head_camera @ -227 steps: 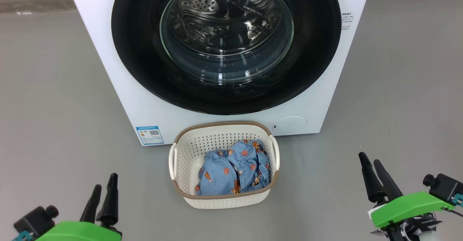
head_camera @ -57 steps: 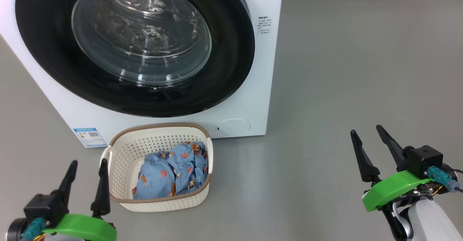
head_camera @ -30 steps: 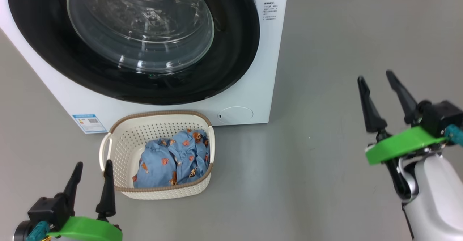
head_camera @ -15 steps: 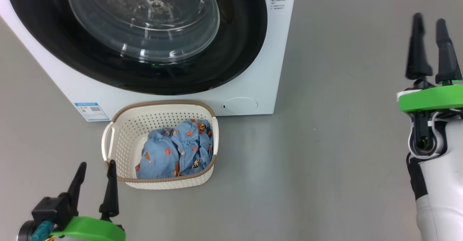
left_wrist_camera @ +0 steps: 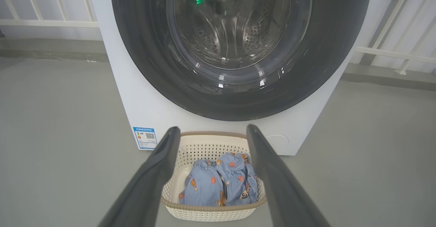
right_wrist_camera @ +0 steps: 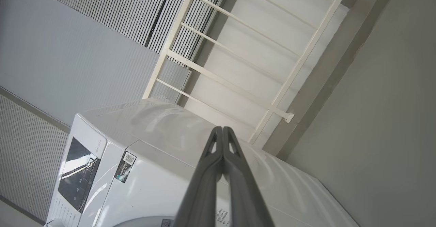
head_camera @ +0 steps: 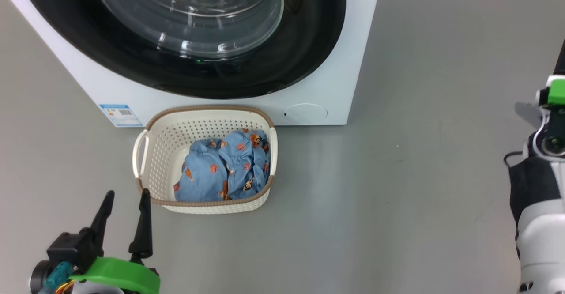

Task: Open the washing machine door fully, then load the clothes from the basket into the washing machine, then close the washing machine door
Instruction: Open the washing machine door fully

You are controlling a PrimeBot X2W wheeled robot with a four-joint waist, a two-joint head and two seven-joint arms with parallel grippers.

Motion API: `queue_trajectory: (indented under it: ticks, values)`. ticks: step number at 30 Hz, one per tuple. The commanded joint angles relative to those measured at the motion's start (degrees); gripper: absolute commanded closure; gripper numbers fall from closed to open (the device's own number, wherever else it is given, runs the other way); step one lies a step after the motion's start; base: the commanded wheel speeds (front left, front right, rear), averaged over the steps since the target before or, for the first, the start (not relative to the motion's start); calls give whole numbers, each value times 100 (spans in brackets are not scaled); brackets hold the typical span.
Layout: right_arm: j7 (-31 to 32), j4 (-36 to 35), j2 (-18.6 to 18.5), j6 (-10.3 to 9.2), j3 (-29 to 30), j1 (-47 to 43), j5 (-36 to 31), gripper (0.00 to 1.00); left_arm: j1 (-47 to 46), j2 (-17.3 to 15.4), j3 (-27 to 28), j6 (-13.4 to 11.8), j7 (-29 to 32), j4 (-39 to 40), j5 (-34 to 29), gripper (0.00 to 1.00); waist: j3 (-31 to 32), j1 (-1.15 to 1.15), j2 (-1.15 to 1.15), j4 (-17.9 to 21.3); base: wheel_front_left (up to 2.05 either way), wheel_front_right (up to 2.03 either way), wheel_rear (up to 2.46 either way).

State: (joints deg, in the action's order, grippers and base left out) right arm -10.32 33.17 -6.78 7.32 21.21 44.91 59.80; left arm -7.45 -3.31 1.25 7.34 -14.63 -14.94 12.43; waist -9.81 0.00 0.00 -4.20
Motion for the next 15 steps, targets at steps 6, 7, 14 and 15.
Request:
queue_trajectory:
  ticks: [6, 7, 14, 15]
  values:
    - [493, 338, -93, 17, 48, 612, 421, 100, -241, -96, 101, 14, -37, 77, 56, 0, -170, 0, 0, -129, 0, 0, 0]
    - [560, 444, -112, 17, 101, 698, 473, 100, -255, -94, 90, 14, -37, 79, 60, 0, -200, 0, 0, -147, 0, 0, 0]
    - [1231, 1280, -268, 17, 401, 1494, 733, 100, -358, -76, 6, 14, -37, 85, 88, 0, -434, 0, 0, -271, 0, 0, 0]
    - [1361, 1398, -288, 17, 429, 1621, 763, 100, -375, -73, -5, 14, -37, 90, 92, 0, -474, 0, 0, -290, 0, 0, 0]
